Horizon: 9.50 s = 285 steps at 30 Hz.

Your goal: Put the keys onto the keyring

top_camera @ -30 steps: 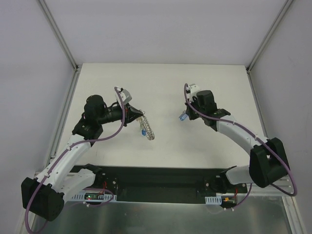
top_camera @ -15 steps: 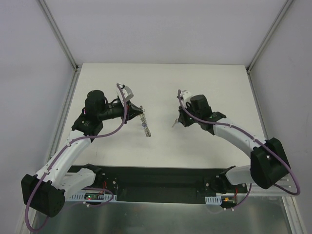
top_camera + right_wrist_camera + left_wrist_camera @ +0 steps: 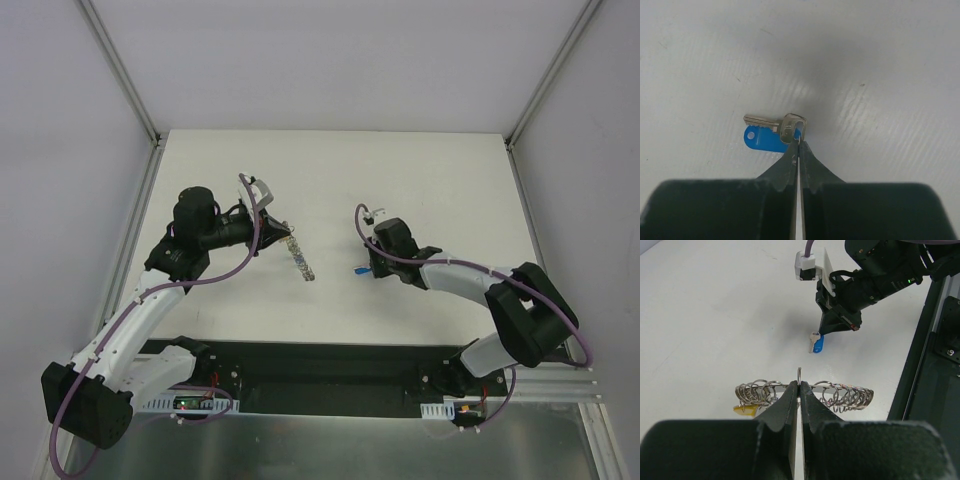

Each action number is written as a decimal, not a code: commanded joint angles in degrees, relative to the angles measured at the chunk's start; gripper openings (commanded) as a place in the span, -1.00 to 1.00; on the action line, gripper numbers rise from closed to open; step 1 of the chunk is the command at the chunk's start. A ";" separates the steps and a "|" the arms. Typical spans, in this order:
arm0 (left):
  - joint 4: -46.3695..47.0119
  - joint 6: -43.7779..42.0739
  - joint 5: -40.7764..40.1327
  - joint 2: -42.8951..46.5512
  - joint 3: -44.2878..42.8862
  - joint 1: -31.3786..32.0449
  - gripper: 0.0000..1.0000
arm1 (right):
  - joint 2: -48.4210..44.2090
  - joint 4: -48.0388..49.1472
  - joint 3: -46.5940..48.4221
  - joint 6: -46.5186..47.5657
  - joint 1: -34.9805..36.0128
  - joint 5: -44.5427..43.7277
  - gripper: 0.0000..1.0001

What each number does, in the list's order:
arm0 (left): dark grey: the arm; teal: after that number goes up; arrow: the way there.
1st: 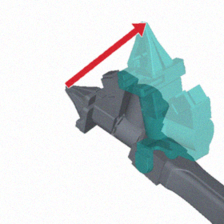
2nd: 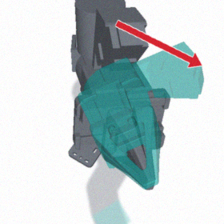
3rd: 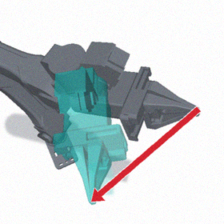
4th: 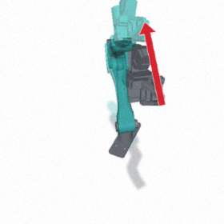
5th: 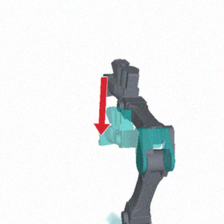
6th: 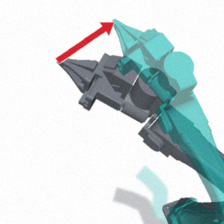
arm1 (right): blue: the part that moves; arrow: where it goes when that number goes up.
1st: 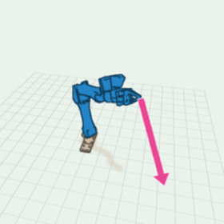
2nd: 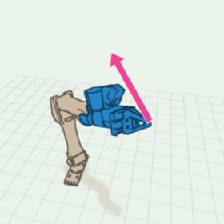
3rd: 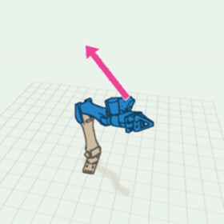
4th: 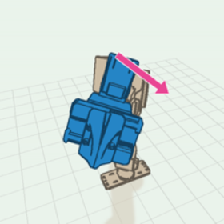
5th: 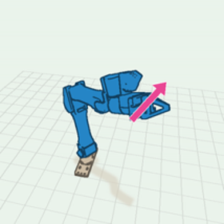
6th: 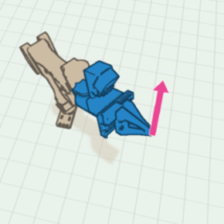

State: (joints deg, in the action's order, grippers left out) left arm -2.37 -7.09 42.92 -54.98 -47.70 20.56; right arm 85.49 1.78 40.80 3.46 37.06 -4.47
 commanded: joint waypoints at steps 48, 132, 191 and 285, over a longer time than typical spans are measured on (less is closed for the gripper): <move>2.64 -0.64 5.59 -0.74 -2.48 -0.08 -1.00 | -9.54 -0.28 -1.16 6.11 -1.64 3.67 -0.98; -1.06 -12.86 17.02 -7.77 -17.51 16.71 -1.00 | -22.04 -37.82 40.85 38.02 12.07 31.72 -0.98; -0.97 -11.63 15.27 -9.27 -18.30 16.71 -1.00 | -23.09 -35.80 37.25 37.23 12.51 30.40 -0.98; 0.70 -10.13 15.71 -9.97 -18.83 16.80 -1.00 | -23.62 -34.56 36.28 36.26 12.51 29.87 -0.98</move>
State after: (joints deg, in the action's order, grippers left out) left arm -6.26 -17.34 57.93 -65.56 -63.61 36.82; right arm 62.78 -33.82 76.44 40.49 49.28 23.73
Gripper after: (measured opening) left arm 0.008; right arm 0.015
